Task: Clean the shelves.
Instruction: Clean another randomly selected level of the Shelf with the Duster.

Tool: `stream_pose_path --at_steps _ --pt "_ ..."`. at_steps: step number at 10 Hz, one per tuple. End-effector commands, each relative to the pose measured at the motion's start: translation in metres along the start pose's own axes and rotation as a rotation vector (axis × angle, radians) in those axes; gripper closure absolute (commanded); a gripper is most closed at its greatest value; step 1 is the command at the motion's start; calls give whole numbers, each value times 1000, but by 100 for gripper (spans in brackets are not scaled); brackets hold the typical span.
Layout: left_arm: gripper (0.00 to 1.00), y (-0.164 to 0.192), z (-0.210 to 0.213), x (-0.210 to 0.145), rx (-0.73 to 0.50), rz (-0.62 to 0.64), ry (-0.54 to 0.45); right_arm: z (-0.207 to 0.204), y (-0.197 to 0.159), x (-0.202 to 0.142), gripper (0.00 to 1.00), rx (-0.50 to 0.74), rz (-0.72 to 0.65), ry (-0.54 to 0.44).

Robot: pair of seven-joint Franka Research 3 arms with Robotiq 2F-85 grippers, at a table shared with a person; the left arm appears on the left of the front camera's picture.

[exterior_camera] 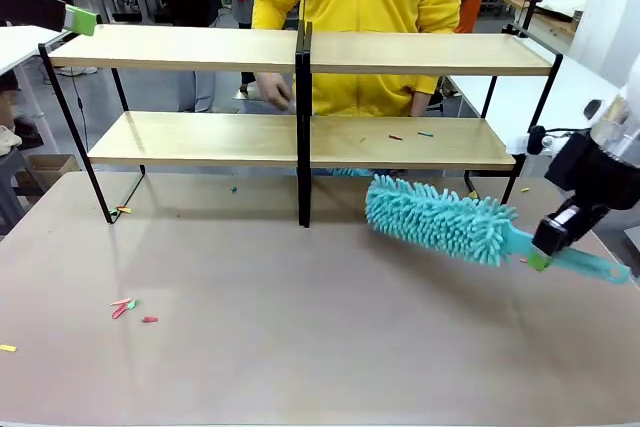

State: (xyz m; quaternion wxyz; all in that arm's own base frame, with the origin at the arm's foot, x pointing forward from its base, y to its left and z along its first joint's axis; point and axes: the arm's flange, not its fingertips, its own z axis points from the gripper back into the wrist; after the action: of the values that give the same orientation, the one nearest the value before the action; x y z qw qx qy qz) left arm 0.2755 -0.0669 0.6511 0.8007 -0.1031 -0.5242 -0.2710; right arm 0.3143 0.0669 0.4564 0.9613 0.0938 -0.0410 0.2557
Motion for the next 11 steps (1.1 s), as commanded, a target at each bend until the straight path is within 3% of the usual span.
stream_pose_path --at_steps 1,4,7,11 --pt "0 -1 -1 -3 5 7 -5 -35 -2 0 88 -73 -147 -23" --pt "0 -1 -1 -3 5 7 -5 -62 -22 18 88 -97 -238 -120" --pt "0 -1 -1 -3 5 7 -5 -91 -43 24 88 -144 -348 -99" --pt "0 -1 -1 -3 5 7 -5 -100 -61 18 88 -204 -400 -287"
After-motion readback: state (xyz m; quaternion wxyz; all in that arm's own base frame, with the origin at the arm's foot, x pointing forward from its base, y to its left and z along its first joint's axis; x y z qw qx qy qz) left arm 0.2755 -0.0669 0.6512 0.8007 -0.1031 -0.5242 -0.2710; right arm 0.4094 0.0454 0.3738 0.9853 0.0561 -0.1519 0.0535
